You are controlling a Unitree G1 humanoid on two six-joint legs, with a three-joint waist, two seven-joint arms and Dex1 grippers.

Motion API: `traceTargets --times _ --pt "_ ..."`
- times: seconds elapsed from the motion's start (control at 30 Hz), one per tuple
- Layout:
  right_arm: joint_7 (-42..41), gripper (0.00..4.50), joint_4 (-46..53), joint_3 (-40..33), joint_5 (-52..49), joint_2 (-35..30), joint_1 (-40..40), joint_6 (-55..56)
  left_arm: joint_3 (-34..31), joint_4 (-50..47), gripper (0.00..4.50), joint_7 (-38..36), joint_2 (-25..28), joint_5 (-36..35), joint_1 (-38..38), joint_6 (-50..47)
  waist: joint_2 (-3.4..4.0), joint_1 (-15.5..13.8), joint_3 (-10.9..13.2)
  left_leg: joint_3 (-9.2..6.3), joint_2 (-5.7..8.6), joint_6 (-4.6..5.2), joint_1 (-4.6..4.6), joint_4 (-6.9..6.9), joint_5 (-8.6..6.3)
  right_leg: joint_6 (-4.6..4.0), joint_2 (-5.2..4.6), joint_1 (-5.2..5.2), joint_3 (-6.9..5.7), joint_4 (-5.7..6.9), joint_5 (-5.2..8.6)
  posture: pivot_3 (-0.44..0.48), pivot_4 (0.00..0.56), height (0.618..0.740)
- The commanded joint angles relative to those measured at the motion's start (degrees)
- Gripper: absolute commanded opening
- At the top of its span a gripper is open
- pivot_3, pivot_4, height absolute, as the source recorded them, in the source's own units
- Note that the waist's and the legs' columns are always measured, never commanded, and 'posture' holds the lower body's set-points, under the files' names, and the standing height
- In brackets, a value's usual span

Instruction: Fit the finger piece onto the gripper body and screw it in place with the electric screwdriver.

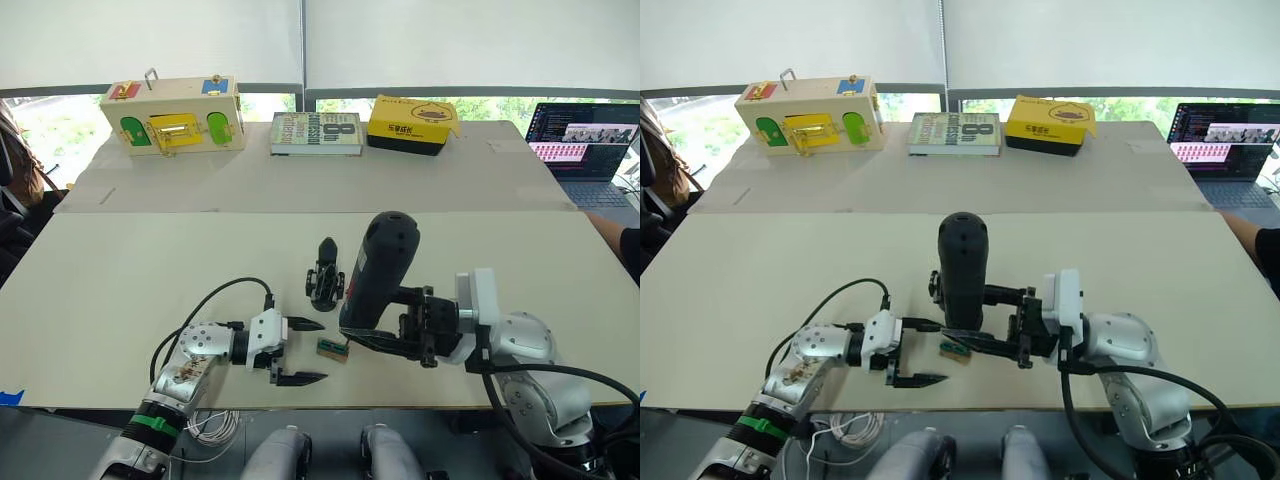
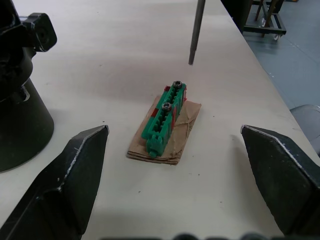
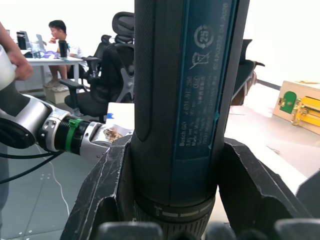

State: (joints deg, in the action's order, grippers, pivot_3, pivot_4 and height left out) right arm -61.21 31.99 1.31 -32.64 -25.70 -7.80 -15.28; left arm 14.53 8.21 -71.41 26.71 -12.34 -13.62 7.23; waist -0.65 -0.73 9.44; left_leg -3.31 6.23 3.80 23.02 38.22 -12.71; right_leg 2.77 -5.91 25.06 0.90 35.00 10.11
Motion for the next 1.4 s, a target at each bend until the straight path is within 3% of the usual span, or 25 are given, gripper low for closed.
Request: traceTargets --times 0.03,1.4 --pt "-0.3 1.95 0.5 0.2 -0.3 -0.2 -1.3 3.2 1.4 0.1 4.5 0.6 -0.7 0.9 0.4 0.2 0.0 0.0 0.0 0.0 0.0 0.0 -0.01 0.0 0.0 0.0 0.0 -0.01 0.0 0.0 0.0 0.0 0.15 0.74" --pt "0.2 1.95 -2.6 2.4 1.5 -2.1 -1.2 6.9 2.0 -0.9 4.5 1.1 -1.0 1.0 1.6 -0.4 0.0 0.0 0.0 0.0 0.0 0.01 -0.08 0.0 -0.01 0.02 -0.03 -0.06 -0.01 -0.01 0.01 0.0 0.15 0.74"
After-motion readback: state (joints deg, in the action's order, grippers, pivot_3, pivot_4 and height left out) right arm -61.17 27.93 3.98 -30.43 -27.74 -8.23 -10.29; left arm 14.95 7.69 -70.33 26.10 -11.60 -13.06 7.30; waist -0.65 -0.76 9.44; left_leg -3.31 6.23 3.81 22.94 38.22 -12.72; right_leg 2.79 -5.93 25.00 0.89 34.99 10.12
